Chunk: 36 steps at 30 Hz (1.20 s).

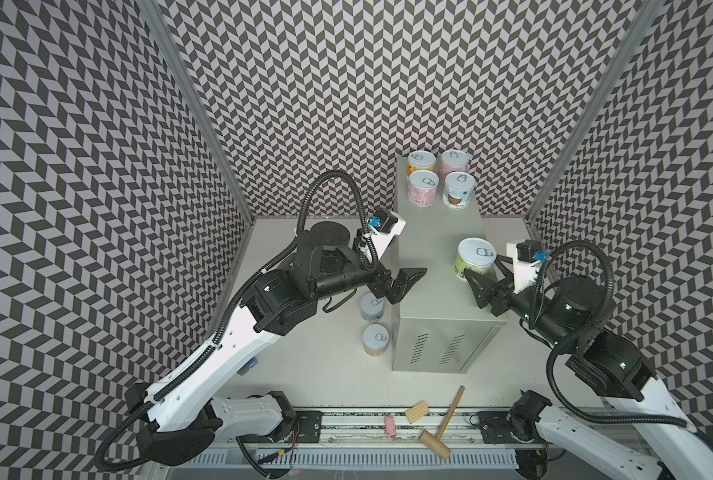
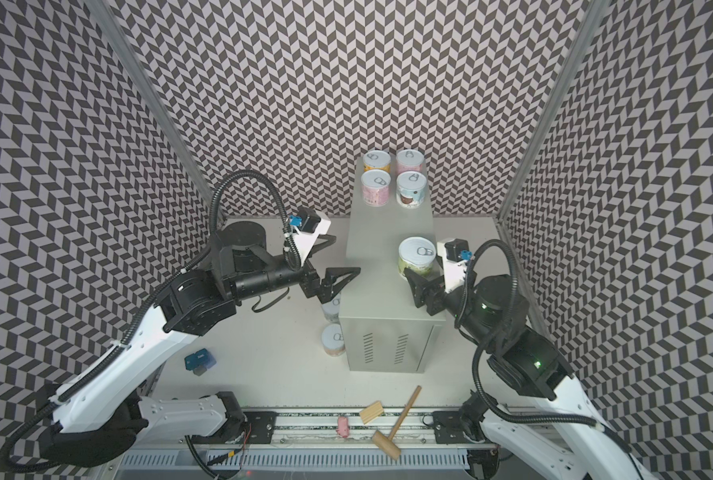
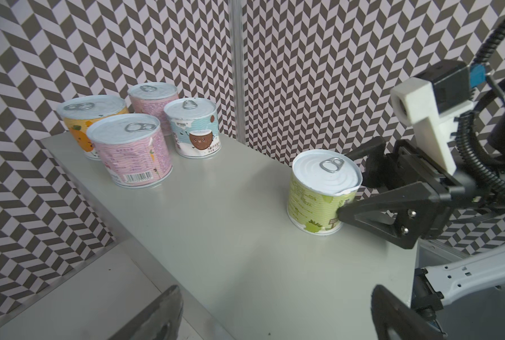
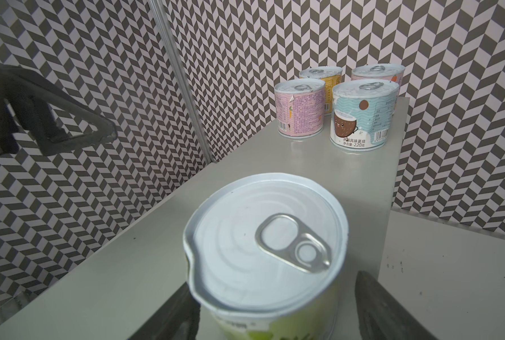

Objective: Place and organize the canned foods onto the counter
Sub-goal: 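Slide the green can beside the light-blue can with the right gripper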

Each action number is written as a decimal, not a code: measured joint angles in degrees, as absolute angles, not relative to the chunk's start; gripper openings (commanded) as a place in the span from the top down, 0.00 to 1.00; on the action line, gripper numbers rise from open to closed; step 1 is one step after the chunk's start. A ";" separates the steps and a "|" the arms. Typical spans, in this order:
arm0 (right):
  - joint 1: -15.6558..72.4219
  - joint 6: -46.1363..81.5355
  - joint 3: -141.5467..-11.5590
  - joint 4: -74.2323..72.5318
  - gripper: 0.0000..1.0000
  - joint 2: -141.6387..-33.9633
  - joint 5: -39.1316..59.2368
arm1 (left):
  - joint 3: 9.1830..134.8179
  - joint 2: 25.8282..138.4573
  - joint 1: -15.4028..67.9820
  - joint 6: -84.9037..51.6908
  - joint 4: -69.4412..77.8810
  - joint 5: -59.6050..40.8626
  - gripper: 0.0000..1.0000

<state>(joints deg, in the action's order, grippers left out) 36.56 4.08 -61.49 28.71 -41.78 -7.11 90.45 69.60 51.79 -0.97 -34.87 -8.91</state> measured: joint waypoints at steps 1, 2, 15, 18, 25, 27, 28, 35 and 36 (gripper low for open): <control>36.56 4.12 -61.41 28.34 0.24 -42.13 -7.42 | 90.45 69.84 52.38 -0.45 -34.92 -8.78 0.00; 36.56 4.12 -61.32 28.03 0.24 -42.59 -7.86 | 90.48 70.13 53.06 0.23 -35.03 -8.58 0.00; 35.46 3.14 -62.85 18.85 0.31 -53.49 -12.23 | 87.72 71.33 55.48 3.53 -33.76 -1.50 0.00; 34.20 2.66 -63.70 17.23 0.32 -55.92 -12.21 | 85.56 70.26 55.48 3.84 -32.84 -0.16 0.00; 30.09 2.52 -64.79 13.54 0.32 -59.94 -10.57 | 83.20 67.72 55.48 4.40 -30.65 1.72 0.00; 28.69 2.55 -64.79 12.78 0.32 -60.40 -9.50 | 82.89 67.22 55.48 4.47 -30.30 1.89 0.00; 28.01 2.55 -64.79 12.40 0.32 -60.64 -8.97 | 82.83 67.13 55.48 4.47 -30.04 1.91 0.00; 25.30 1.96 -64.79 10.63 0.32 -61.80 -6.31 | 82.50 67.07 55.48 4.45 -29.21 1.89 0.00; 25.23 1.89 -64.79 10.39 0.32 -61.95 -5.93 | 82.46 67.11 55.48 4.45 -29.21 1.91 0.00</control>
<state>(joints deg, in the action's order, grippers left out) 25.23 1.89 -64.79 10.39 -61.95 -5.93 82.46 67.11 55.48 4.45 -29.21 1.91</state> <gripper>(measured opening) 0.680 0.998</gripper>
